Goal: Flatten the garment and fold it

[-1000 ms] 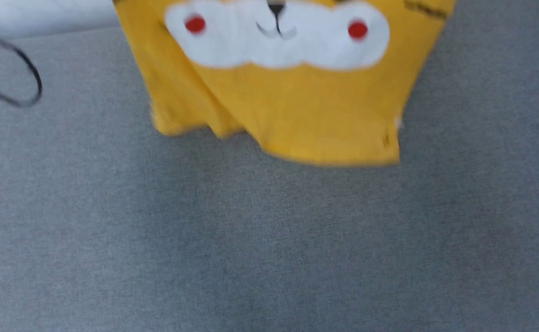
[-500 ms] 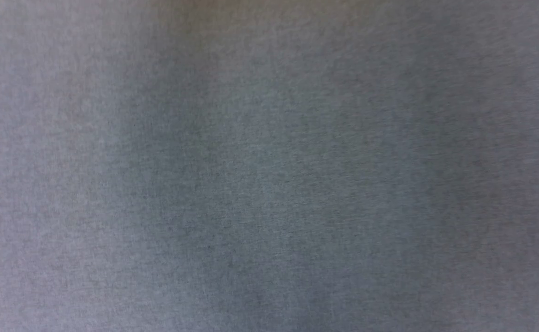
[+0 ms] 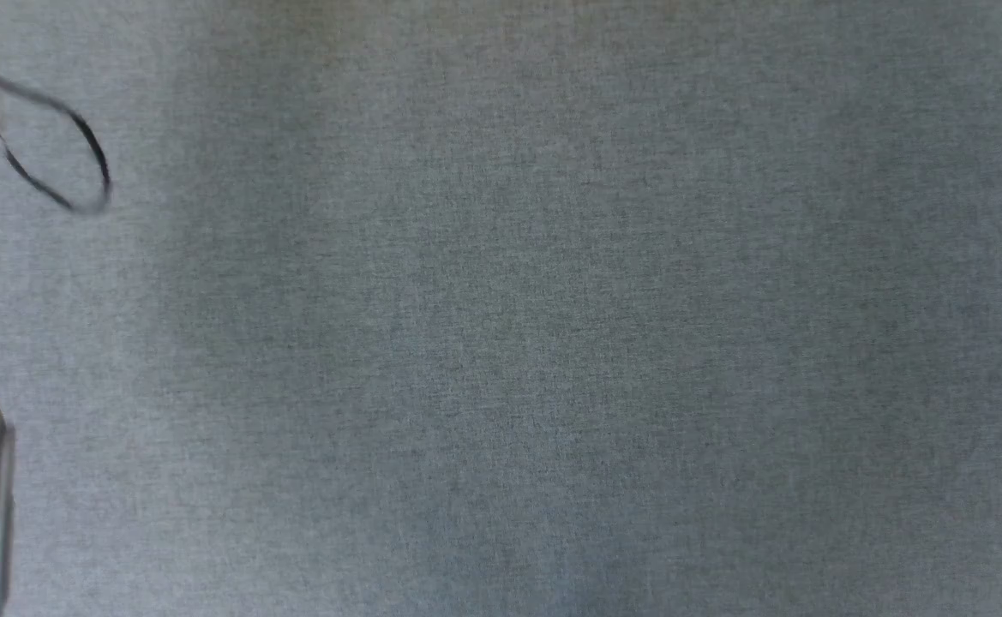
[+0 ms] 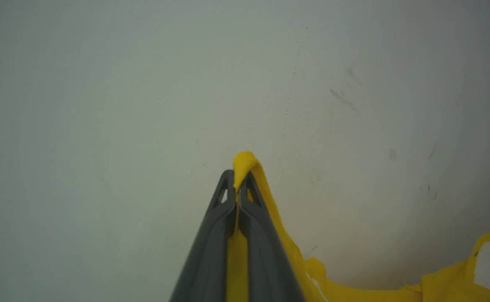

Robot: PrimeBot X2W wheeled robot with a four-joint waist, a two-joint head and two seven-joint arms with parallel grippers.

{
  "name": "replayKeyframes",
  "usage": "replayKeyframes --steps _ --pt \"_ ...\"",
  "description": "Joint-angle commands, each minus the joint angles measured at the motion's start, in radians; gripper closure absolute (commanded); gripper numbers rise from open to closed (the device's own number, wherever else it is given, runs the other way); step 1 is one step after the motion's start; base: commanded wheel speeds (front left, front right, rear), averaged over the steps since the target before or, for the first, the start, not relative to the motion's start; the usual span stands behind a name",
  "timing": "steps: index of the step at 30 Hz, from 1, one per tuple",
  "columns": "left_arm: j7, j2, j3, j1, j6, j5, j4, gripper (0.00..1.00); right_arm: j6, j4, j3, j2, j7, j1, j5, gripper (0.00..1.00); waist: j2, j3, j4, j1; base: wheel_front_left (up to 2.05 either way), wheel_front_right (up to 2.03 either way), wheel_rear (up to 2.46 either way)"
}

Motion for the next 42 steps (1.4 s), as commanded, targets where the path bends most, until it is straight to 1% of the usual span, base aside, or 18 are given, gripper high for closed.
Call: replayKeyframes --steps 1,4,6,8,11,13,15,18,20,22,25,28,30,35,39,40,41,42 --pt "-0.003 0.008 -0.009 0.034 -0.012 -0.003 -0.019 1.00 -0.002 -0.021 0.000 -0.018 -0.009 0.026 0.022 1.00 0.0000 -0.023 -0.003 -0.0001 0.00 0.00 0.00" --pt "0.006 0.015 -0.021 0.140 -0.027 -0.024 -0.087 1.00 -0.002 -0.104 -0.009 -0.066 -0.015 0.117 0.088 1.00 0.0000 -0.061 -0.002 -0.0001 0.00 0.00 0.00" --pt "0.009 0.024 -0.022 0.228 -0.023 -0.038 -0.153 1.00 -0.002 -0.166 -0.031 -0.105 -0.011 0.199 0.124 1.00 0.0000 -0.092 -0.004 -0.0001 0.00 0.00 0.00" --pt "0.020 0.037 -0.022 0.327 -0.011 -0.052 -0.231 1.00 -0.002 -0.230 -0.064 -0.142 -0.002 0.297 0.150 1.00 0.0000 -0.126 -0.008 -0.0001 0.00 0.00 0.00" --pt "0.027 0.052 -0.004 0.486 0.023 -0.084 -0.363 1.00 -0.002 -0.323 -0.144 -0.181 0.015 0.461 0.176 1.00 0.0000 -0.175 -0.018 -0.0001 0.00 0.00 0.00" --pt "0.031 0.067 -0.001 0.601 0.044 -0.095 -0.448 1.00 -0.002 -0.380 -0.210 -0.192 0.025 0.581 0.178 1.00 0.0000 -0.210 -0.025 -0.0001 0.00 0.00 0.00" --pt "0.029 0.075 0.000 0.717 0.065 -0.104 -0.523 1.00 -0.002 -0.430 -0.286 -0.188 0.035 0.708 0.172 1.00 0.0000 -0.247 -0.029 -0.0001 0.00 0.00 0.00" --pt "0.023 0.093 -0.007 0.885 0.100 -0.100 -0.598 1.00 -0.002 -0.498 -0.392 -0.160 0.053 0.893 0.141 1.00 0.0000 -0.300 -0.036 -0.0001 0.00 0.00 0.00" --pt "0.015 0.083 -0.009 0.994 0.132 -0.113 -0.640 1.00 -0.002 -0.543 -0.454 -0.128 0.070 1.008 0.110 1.00 0.0000 -0.334 -0.041 -0.0001 0.00 0.00 0.00" --pt "0.012 0.080 -0.012 1.096 0.159 -0.121 -0.672 1.00 -0.002 -0.588 -0.502 -0.087 0.089 1.117 0.083 1.00 0.0000 -0.369 -0.047 -0.0001 0.00 0.00 0.00" --pt "0.010 0.081 -0.021 1.234 0.185 -0.136 -0.694 1.00 -0.002 -0.654 -0.542 -0.033 0.118 1.267 0.052 1.00 0.0000 -0.418 -0.051 -0.0001 0.00 0.00 0.00" --pt "0.020 0.093 -0.048 1.350 0.184 -0.147 -0.696 1.00 -0.002 -0.698 -0.584 0.018 0.149 1.405 0.030 1.00 0.0000 -0.459 -0.051 -0.0001 0.00 0.00 0.00" --pt "0.024 0.089 -0.059 1.413 0.184 -0.168 -0.695 1.00 -0.002 -0.722 -0.614 0.052 0.164 1.493 0.017 1.00 0.0000 -0.483 -0.048 -0.0001 0.00 0.00 0.00" --pt "0.013 0.089 -0.055 1.531 0.180 -0.218 -0.683 1.00 -0.002 -0.764 -0.692 0.115 0.190 1.690 -0.019 1.00 0.0000 -0.528 -0.042 -0.0001 0.00 0.00 0.00" --pt "0.038 0.111 -0.053 1.612 0.177 -0.255 -0.683 1.00 -0.002 -0.785 -0.741 0.155 0.209 1.825 -0.030 1.00 0.0000 -0.554 -0.042 -0.0001 0.00 0.00 0.00" --pt "0.038 0.111 -0.053 1.612 0.177 -0.255 -0.683 1.00 -0.002 -0.785 -0.741 0.155 0.209 1.825 -0.030 1.00 0.0000 -0.554 -0.042 -0.0001 0.00 0.00 0.00" --pt "0.059 0.128 -0.056 1.648 0.180 -0.265 -0.683 1.00 -0.002 -0.791 -0.764 0.172 0.216 1.882 -0.034 1.00 0.0000 -0.562 -0.042 -0.0001 0.00 0.00 0.00" --pt "0.059 0.128 -0.056 1.648 0.180 -0.265 -0.683 1.00 -0.002 -0.791 -0.764 0.172 0.216 1.882 -0.034 1.00 0.0000 -0.562 -0.042 -0.0001 0.00 0.00 0.00"
